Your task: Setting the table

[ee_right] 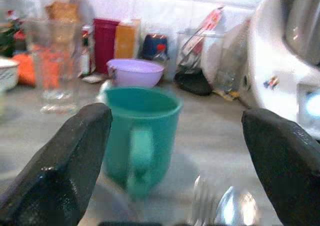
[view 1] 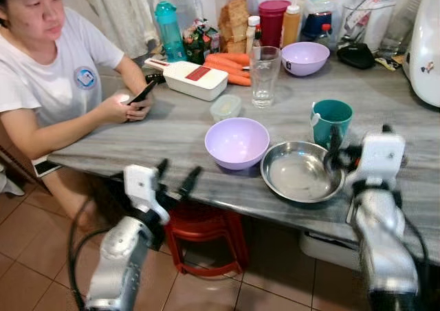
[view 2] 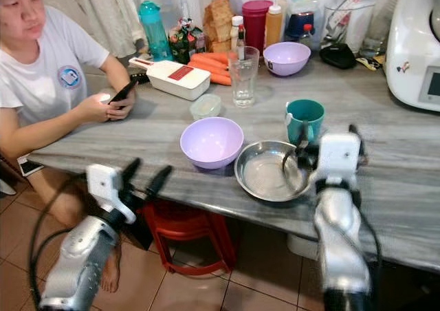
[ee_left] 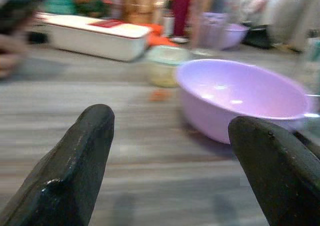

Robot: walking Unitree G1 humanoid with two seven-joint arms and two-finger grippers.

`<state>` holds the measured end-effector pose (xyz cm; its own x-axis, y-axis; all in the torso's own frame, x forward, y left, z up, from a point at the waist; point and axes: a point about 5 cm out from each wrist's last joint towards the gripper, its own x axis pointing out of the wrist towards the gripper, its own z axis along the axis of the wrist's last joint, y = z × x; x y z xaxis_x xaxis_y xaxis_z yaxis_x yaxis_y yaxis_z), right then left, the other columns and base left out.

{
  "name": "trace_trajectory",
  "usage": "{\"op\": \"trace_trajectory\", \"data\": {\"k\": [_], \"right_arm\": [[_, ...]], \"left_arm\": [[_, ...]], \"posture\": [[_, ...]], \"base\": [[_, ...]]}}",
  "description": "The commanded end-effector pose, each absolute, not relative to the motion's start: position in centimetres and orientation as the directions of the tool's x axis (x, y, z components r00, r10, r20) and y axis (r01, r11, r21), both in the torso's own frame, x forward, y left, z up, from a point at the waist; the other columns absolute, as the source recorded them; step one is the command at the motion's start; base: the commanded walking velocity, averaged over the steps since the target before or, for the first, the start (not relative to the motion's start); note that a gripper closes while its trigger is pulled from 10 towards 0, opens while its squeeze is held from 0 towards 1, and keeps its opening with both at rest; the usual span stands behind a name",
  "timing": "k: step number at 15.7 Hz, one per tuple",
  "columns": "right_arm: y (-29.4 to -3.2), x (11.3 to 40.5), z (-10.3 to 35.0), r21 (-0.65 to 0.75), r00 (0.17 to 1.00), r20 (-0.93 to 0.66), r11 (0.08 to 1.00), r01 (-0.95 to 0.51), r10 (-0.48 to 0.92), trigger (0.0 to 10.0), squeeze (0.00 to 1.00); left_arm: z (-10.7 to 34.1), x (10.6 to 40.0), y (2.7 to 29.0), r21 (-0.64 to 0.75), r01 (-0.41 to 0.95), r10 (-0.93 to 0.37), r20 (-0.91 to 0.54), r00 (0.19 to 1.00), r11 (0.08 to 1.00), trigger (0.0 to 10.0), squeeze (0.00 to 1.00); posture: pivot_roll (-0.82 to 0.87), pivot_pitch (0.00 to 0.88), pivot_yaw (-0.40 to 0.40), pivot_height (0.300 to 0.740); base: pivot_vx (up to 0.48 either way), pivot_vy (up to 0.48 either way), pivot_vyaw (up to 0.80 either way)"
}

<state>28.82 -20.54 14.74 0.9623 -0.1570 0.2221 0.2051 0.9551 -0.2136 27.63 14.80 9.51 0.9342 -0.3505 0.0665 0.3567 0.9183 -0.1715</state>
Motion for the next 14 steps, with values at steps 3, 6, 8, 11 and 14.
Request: {"op": "trace_trajectory", "data": {"k": [3, 6, 8, 11, 14], "right_arm": [[-18.5, 27.9, 15.8, -0.223, 0.959, 0.260, 0.959, 0.174, -0.113, 10.0, 0.00], [-17.3, 27.3, 15.9, -0.236, 0.961, 0.268, 0.962, 0.139, -0.073, 10.0, 0.00], [-16.7, 27.3, 15.7, -0.283, 0.966, 0.256, 0.953, 0.108, -0.034, 10.0, 0.00], [-16.7, 27.3, 15.7, -0.280, 0.967, 0.250, 0.954, 0.108, -0.036, 10.0, 0.00], [-16.5, 27.2, 15.8, -0.309, 0.967, 0.255, 0.946, 0.095, -0.014, 10.0, 0.00]], "left_arm": [[9.4, 28.1, 16.1, -0.121, 0.229, -0.224, 0.051, 0.973, 0.966, 10.0, 0.00], [9.2, 28.0, 15.8, -0.106, 0.196, -0.191, 0.053, 0.980, 0.975, 10.0, 0.00], [9.2, 28.1, 15.7, -0.092, 0.174, -0.169, 0.057, 0.984, 0.980, 10.0, 0.00], [9.5, 28.5, 15.9, -0.055, 0.129, -0.125, 0.073, 0.989, 0.990, 10.0, 0.00], [9.8, 28.6, 17.4, 0.002, 0.028, -0.028, 0.100, 0.995, 1.000, 10.0, 0.00]], "posture": [[-0.12, 0.000, 0.115, 0.740], [-0.12, 0.000, 0.114, 0.740], [-0.12, 0.000, 0.112, 0.740], [-0.11, 0.000, 0.107, 0.740], [-0.12, 0.000, 0.107, 0.740]], "base": [[0.000, 0.000, 0.00], [0.000, 0.000, 0.15], [0.000, 0.000, 0.80], [0.000, 0.000, 0.80], [0.000, 0.000, 0.80]]}}
